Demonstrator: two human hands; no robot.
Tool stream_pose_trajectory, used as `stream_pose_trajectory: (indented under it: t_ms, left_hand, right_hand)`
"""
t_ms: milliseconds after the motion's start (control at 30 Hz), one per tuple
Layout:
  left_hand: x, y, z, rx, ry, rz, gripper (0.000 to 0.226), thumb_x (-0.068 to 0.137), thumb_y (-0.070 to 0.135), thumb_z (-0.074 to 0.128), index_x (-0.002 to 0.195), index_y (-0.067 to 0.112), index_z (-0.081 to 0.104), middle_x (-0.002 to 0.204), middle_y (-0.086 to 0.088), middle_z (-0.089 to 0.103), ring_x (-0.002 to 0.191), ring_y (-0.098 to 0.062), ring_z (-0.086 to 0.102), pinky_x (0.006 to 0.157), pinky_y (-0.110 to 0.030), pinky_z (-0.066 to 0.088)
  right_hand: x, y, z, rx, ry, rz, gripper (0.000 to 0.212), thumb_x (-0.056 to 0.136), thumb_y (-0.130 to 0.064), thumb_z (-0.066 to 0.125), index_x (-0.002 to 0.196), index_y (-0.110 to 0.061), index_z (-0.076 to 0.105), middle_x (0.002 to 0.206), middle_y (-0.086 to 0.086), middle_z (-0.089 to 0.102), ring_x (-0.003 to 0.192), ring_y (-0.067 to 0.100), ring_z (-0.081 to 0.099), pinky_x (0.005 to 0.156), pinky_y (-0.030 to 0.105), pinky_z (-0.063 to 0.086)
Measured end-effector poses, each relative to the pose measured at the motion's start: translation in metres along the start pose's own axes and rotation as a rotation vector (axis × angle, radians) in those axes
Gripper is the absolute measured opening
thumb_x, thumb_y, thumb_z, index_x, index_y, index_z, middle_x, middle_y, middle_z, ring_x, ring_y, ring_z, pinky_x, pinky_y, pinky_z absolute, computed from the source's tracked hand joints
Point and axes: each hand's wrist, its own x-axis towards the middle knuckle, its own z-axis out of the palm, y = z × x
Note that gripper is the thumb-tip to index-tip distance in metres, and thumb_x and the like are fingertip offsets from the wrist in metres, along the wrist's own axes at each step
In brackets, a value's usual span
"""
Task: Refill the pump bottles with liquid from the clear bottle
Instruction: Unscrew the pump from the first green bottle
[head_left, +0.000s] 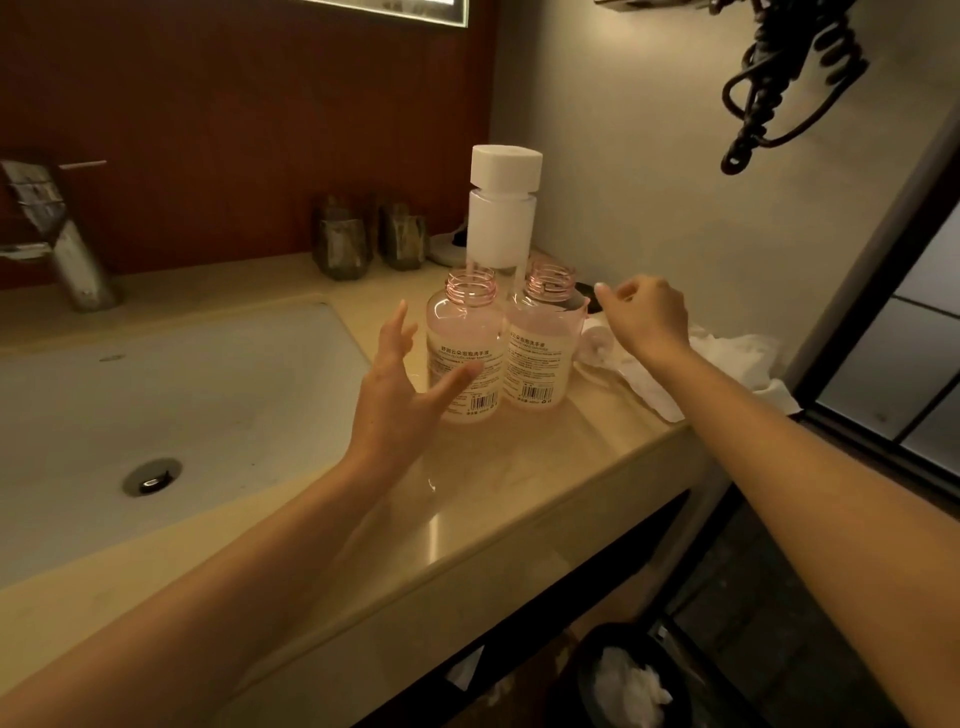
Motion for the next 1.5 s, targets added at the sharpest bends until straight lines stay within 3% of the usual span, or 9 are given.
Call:
stream_pose_trajectory:
  t_ms: [100, 233, 433, 633, 800, 1067, 1200, 1300, 1500]
  left_hand:
    - [-0.003, 0.008, -0.009, 0.003, 0.065, 0.018, 0.095, 0.067, 0.058, 0.058, 0.146, 0.022, 0.018, 0.146, -0.006, 0.037, 0.132, -0.019, 0.037, 0.103, -0.033, 0.031]
    - [-0.013, 0.029, -0.028, -0.009, 0.125, 0.048, 0.086, 0.071, 0.056, 0.055, 0.143, 0.021, 0.023, 0.142, -0.006, 0.042, 0.127, -0.018, 0.042, 0.104, -0.035, 0.036]
    - [-0.043, 0.056, -0.086, -0.024, 0.228, 0.080, 0.062, 0.085, 0.040, 0.057, 0.137, 0.016, 0.035, 0.130, -0.004, 0.051, 0.111, -0.014, 0.053, 0.092, -0.029, 0.046]
    - [-0.098, 0.050, -0.185, 0.124, 0.376, 0.132, 0.047, 0.086, 0.036, 0.057, 0.127, 0.017, 0.043, 0.120, 0.001, 0.054, 0.100, -0.011, 0.058, 0.082, -0.026, 0.052]
    - [-0.164, 0.031, -0.282, 0.332, 0.588, 0.101, 0.044, 0.086, 0.037, 0.057, 0.123, 0.017, 0.047, 0.109, 0.009, 0.055, 0.086, 0.000, 0.057, 0.072, -0.009, 0.048]
    - [-0.265, 0.015, -0.396, 0.383, 0.845, -0.049, 0.031, 0.087, 0.029, 0.060, 0.115, 0.022, 0.049, 0.099, 0.009, 0.059, 0.083, 0.005, 0.058, 0.068, -0.008, 0.047]
    - [-0.290, 0.001, -0.440, 0.404, 1.081, -0.112, 0.036, 0.085, 0.028, 0.064, 0.116, 0.022, 0.047, 0.105, 0.005, 0.058, 0.089, -0.003, 0.058, 0.074, -0.016, 0.046]
    - [-0.293, -0.019, -0.478, 0.458, 1.241, -0.169, 0.058, 0.079, 0.026, 0.070, 0.128, 0.013, 0.041, 0.123, -0.005, 0.050, 0.106, -0.014, 0.051, 0.084, -0.026, 0.042]
    - [-0.273, -0.048, -0.526, 0.453, 1.217, -0.340, 0.096, 0.067, 0.033, 0.080, 0.141, 0.009, 0.023, 0.139, -0.012, 0.036, 0.127, -0.025, 0.038, 0.103, -0.036, 0.036]
  right_hand:
    - [-0.021, -0.018, -0.023, 0.132, 0.070, -0.061, 0.035, 0.091, -0.036, 0.053, 0.103, -0.004, 0.064, 0.101, 0.009, 0.066, 0.094, 0.023, 0.060, 0.074, 0.027, 0.042]
    - [-0.049, -0.044, -0.055, 0.351, 0.123, -0.051, 0.030, 0.092, -0.034, 0.053, 0.095, -0.006, 0.064, 0.093, 0.008, 0.068, 0.081, 0.017, 0.059, 0.071, 0.028, 0.046]
    - [-0.118, -0.110, -0.081, 0.609, 0.094, -0.140, 0.022, 0.092, -0.028, 0.054, 0.096, -0.009, 0.063, 0.092, 0.006, 0.067, 0.080, 0.016, 0.058, 0.073, 0.028, 0.051]
    - [-0.212, -0.217, -0.059, 0.869, -0.271, -0.278, 0.015, 0.092, -0.023, 0.055, 0.085, -0.013, 0.063, 0.073, 0.000, 0.062, 0.064, 0.009, 0.054, 0.062, 0.022, 0.046]
    - [-0.294, -0.299, -0.018, 0.904, -0.556, -0.440, 0.014, 0.091, -0.023, 0.055, 0.081, -0.017, 0.062, 0.074, 0.000, 0.062, 0.067, 0.009, 0.054, 0.062, 0.022, 0.046]
    - [-0.409, -0.397, 0.031, 0.925, -0.901, -0.663, 0.012, 0.090, -0.023, 0.058, 0.083, -0.016, 0.064, 0.076, 0.001, 0.064, 0.066, 0.010, 0.055, 0.061, 0.021, 0.045]
    - [-0.445, -0.422, 0.058, 0.893, -1.051, -0.673, 0.011, 0.090, -0.024, 0.058, 0.085, -0.017, 0.065, 0.079, 0.002, 0.065, 0.071, 0.012, 0.057, 0.066, 0.026, 0.046]
    - [-0.461, -0.437, 0.073, 0.862, -1.090, -0.672, 0.012, 0.090, -0.025, 0.057, 0.086, -0.017, 0.065, 0.080, 0.002, 0.065, 0.074, 0.012, 0.058, 0.071, 0.031, 0.049]
    - [-0.475, -0.457, 0.088, 0.875, -1.139, -0.680, 0.012, 0.091, -0.023, 0.055, 0.083, -0.020, 0.062, 0.085, 0.005, 0.064, 0.078, 0.015, 0.059, 0.073, 0.027, 0.049]
